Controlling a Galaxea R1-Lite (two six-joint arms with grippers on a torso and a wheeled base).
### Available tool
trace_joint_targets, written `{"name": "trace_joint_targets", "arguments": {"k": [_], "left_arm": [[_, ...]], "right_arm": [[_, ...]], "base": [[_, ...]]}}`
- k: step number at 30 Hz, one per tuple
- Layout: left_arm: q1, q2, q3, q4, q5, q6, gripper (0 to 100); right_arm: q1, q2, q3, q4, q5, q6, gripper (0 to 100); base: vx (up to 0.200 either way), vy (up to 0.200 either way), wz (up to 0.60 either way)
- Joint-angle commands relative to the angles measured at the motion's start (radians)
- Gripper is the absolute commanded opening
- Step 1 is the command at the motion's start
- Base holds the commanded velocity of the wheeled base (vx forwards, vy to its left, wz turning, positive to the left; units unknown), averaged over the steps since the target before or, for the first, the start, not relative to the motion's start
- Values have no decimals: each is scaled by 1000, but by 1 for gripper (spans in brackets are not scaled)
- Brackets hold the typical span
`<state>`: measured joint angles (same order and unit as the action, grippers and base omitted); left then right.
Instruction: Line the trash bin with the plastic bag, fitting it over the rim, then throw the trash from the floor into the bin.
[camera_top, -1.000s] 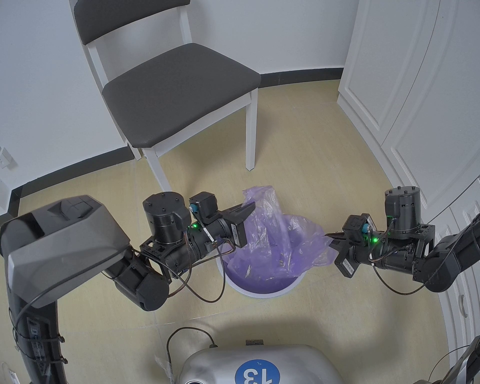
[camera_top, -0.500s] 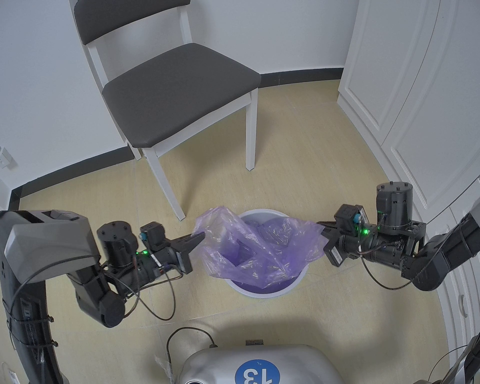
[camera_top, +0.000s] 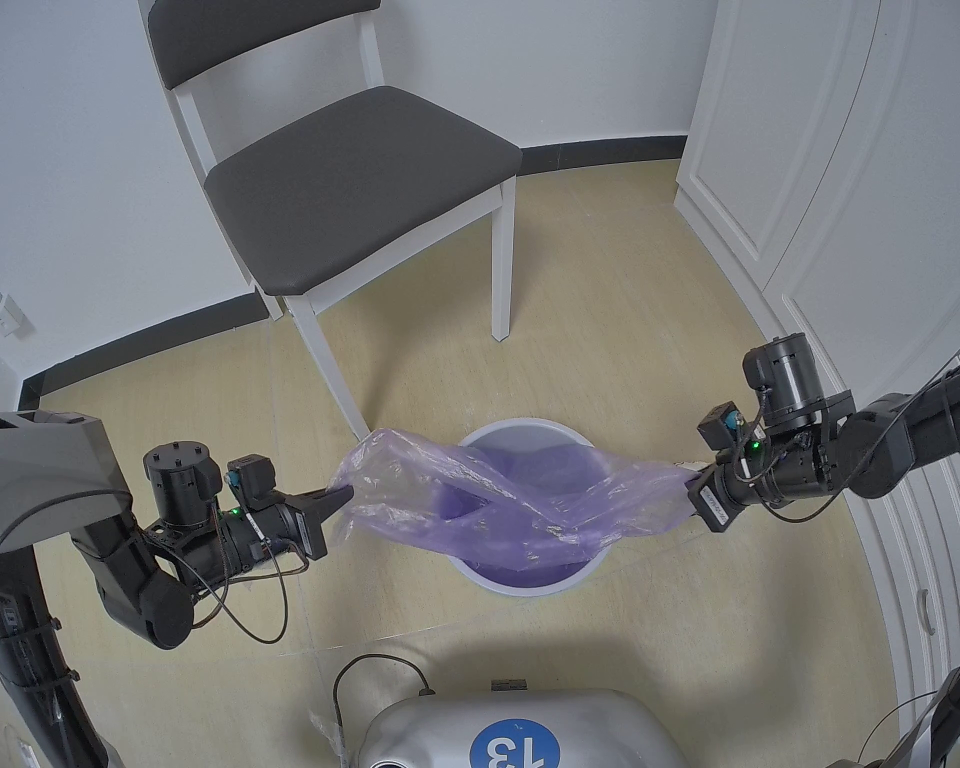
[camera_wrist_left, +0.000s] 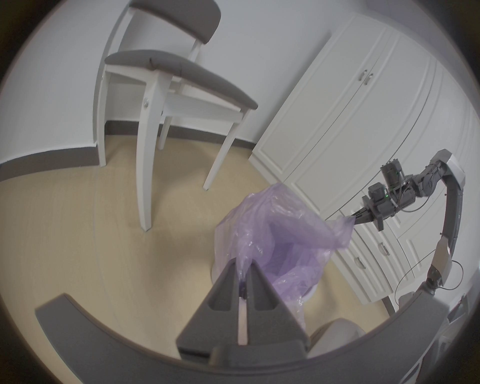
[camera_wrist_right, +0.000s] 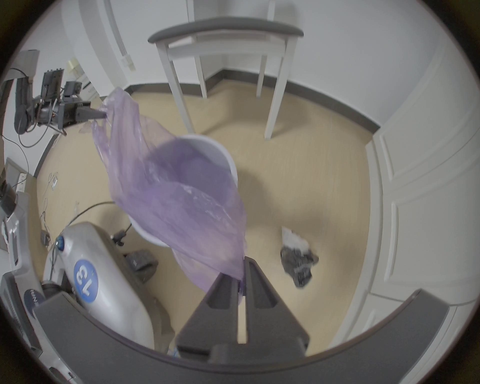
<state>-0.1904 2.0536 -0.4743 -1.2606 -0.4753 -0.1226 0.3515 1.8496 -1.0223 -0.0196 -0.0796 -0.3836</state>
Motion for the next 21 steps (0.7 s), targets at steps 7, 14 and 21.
{"name": "trace_joint_targets", "arguments": {"k": [7, 14, 21], "left_arm": [[45, -145, -15, 251, -3, 81, 0], [25, -124, 19, 251, -3, 127, 0], [-47, -33, -3, 172, 1, 118, 0]], "right_arm": [[-98, -75, -50, 156, -11, -109, 0], [-88, -62, 10, 168, -14, -127, 0], [-63, -23, 67, 53, -37, -120, 0]], "base": [[0, 0, 0], [0, 0, 0], [0, 0, 0]]}}
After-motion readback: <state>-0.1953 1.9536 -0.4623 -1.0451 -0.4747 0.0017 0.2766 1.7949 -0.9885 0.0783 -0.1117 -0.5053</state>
